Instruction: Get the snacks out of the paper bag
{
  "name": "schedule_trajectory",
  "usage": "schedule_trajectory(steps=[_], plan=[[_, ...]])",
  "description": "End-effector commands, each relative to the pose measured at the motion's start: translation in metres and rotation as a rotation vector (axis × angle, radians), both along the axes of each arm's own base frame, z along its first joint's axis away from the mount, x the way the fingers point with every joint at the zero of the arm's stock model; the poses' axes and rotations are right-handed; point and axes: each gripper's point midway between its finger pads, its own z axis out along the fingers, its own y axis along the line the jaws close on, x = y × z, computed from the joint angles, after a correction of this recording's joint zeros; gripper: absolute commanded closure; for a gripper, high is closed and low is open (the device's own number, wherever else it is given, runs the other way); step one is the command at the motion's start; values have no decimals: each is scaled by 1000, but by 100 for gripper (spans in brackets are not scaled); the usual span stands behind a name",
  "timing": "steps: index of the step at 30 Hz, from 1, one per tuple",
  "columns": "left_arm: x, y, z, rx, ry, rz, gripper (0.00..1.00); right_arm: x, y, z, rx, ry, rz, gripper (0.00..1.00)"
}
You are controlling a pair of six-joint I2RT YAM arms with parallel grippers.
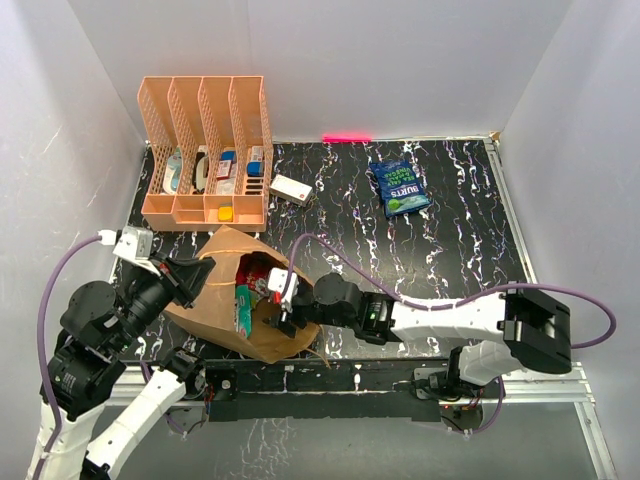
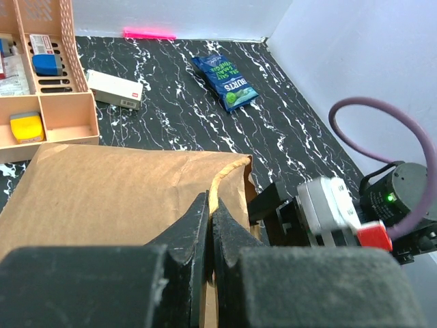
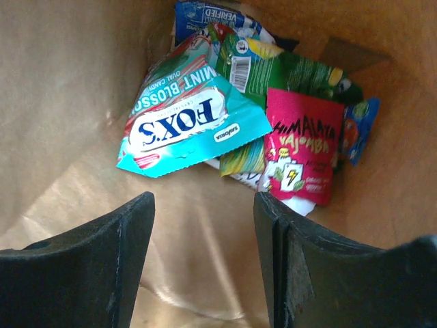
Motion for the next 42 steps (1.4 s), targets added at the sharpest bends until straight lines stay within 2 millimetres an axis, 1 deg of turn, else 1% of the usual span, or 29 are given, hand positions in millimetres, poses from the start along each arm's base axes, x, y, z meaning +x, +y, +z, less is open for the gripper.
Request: schedule_trajectory(steps=[1, 3, 4, 6, 9, 11, 17, 18, 19, 20, 25, 27, 30, 31, 33, 36, 39, 42], plan=[[2, -4, 5, -28, -17, -9, 100, 10, 17, 33, 105, -318, 74, 37], [2, -6, 4, -24, -12, -18, 100, 21, 23, 40, 153, -264, -5, 36], [2, -6, 3, -20, -9, -19, 100, 27, 26, 44, 185, -211, -61, 36], [5, -4, -1, -10, -1, -4, 100, 34, 31, 45, 270, -58, -162, 35], [7, -4, -2, -4, -8, -1, 100, 44, 38, 29, 344, 142, -289, 35], [7, -7, -1, -8, -13, -18, 100, 51, 43, 14, 358, 228, -354, 35], [9, -20, -2, 2, -6, -80, 100, 59, 52, -9, 408, 343, -434, 33], [9, -22, -2, 3, -5, -90, 100, 61, 54, -9, 416, 360, -451, 33], [9, -24, -3, 3, -2, -101, 100, 64, 59, -24, 387, 374, -472, 33], [9, -25, -4, 2, -2, -108, 100, 65, 62, -31, 376, 389, -486, 33], [8, -30, -7, -6, -6, -138, 100, 65, 82, -40, 386, 450, -478, 34], [8, -32, -9, -6, -9, -146, 100, 67, 87, -48, 382, 464, -488, 36], [9, -34, -10, -1, -9, -158, 100, 72, 93, -55, 371, 465, -510, 44], [9, -35, -12, 1, -7, -161, 100, 73, 94, -55, 369, 463, -514, 49], [9, -36, -14, 4, -3, -164, 100, 74, 93, -52, 375, 457, -519, 59], [8, -34, -18, 16, 9, -161, 100, 76, 86, -47, 377, 437, -535, 68], [10, -27, -21, 22, 9, -119, 100, 78, 77, -38, 366, 390, -542, 82], [18, -12, -31, 49, 34, -26, 100, 81, 67, -30, 336, 346, -564, 92]])
